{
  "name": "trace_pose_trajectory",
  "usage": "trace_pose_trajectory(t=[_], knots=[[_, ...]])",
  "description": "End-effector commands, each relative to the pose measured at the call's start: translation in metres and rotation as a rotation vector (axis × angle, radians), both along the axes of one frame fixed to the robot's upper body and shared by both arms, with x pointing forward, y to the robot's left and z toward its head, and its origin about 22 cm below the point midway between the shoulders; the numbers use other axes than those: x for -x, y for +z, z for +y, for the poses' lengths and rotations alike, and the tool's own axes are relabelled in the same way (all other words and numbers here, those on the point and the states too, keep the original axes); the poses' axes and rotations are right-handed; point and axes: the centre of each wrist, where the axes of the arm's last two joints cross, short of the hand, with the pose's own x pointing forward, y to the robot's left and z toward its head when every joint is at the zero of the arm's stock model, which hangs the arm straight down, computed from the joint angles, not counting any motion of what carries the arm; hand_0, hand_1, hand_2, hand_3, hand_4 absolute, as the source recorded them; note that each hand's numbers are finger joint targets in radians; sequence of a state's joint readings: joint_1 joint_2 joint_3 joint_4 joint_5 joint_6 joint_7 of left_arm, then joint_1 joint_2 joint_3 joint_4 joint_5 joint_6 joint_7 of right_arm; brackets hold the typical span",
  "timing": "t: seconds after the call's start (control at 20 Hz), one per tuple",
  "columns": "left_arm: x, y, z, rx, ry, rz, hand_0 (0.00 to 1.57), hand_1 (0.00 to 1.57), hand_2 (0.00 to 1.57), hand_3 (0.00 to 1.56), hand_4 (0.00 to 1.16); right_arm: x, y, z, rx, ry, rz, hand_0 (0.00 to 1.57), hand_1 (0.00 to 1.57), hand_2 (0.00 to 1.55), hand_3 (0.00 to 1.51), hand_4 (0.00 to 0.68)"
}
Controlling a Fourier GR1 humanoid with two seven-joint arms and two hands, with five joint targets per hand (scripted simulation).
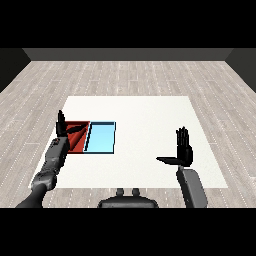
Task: Pick the red can and put it in the red box
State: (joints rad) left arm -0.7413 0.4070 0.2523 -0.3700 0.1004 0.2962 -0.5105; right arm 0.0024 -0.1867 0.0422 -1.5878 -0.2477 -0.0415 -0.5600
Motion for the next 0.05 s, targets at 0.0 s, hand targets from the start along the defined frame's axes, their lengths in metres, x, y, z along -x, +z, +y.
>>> trace_pose_trajectory(t=[0.0], knots=[[-0.0028,0.0122,-0.0132,0.057,-0.119,-0.292,0.0,0.0,0.0,0.0,0.0,0.0046,-0.0002,-0.0036,0.009,0.037,-0.001,0.0,0.0,0.0,0.0,0.0]])
